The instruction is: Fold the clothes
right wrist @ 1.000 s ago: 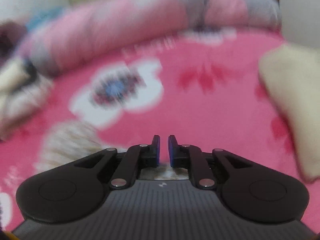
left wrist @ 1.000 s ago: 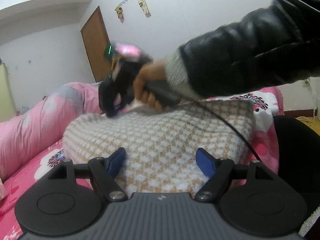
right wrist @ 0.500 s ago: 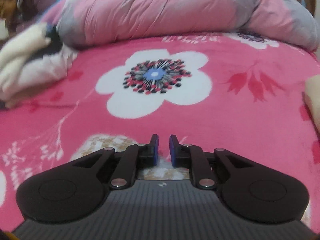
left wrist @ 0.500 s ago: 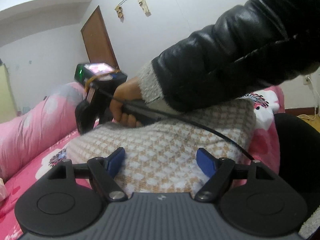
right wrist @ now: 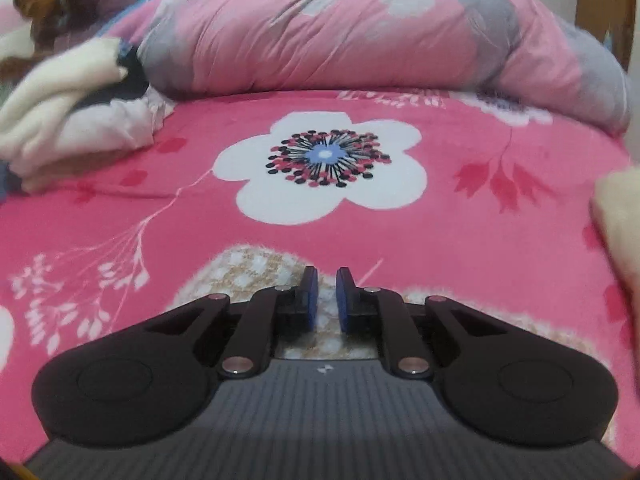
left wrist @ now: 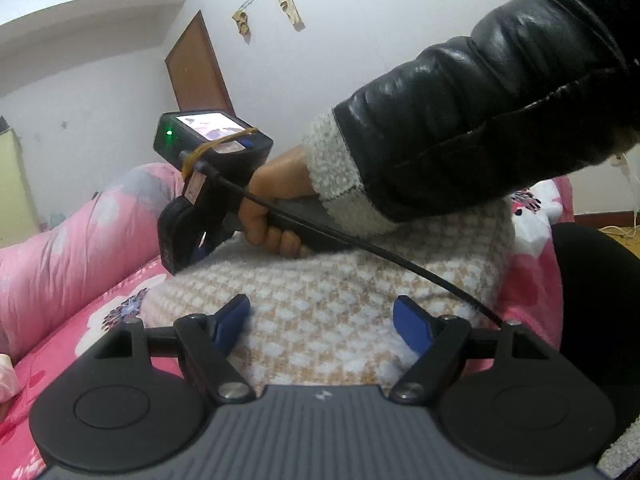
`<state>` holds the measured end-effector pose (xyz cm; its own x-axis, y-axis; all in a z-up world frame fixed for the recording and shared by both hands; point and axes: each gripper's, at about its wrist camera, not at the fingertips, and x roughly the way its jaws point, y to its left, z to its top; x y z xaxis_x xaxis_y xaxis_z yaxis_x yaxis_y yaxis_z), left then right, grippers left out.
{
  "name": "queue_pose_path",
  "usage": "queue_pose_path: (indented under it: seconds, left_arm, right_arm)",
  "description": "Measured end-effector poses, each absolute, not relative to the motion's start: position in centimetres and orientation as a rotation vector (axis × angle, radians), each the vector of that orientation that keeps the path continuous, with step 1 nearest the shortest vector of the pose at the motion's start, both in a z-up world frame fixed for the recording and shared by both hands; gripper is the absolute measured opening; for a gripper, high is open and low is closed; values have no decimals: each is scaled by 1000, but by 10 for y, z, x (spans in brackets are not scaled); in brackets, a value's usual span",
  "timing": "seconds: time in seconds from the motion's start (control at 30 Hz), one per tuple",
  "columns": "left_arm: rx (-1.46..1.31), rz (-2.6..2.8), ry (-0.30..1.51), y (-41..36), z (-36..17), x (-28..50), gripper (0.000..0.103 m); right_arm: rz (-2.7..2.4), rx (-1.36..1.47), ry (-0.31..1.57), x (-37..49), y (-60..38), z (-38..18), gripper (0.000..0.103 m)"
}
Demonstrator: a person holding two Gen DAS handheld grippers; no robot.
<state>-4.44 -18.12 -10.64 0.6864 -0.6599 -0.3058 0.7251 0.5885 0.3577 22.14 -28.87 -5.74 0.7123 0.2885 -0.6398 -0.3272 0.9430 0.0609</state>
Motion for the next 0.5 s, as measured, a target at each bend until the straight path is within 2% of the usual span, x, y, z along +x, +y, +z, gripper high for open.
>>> queue_pose_path:
  seconds: [0.13,0.27,0.37,0.5]
  left_arm:
    - [485,-804,171,-180,-99,-45,81]
    - [432,-817,201,-161,-75,-49,82]
    - [351,-809,192,-145,-54,-51,82]
    - [300,-803,194,-147,-34,-34,83]
  right_arm:
    - [345,-26,691,216,-292,-54,9]
    - [372,42,648,204,-312,-27,10]
    - [298,33,547,165,-351,6,24]
    - [152,24,445,110,-409,28,25]
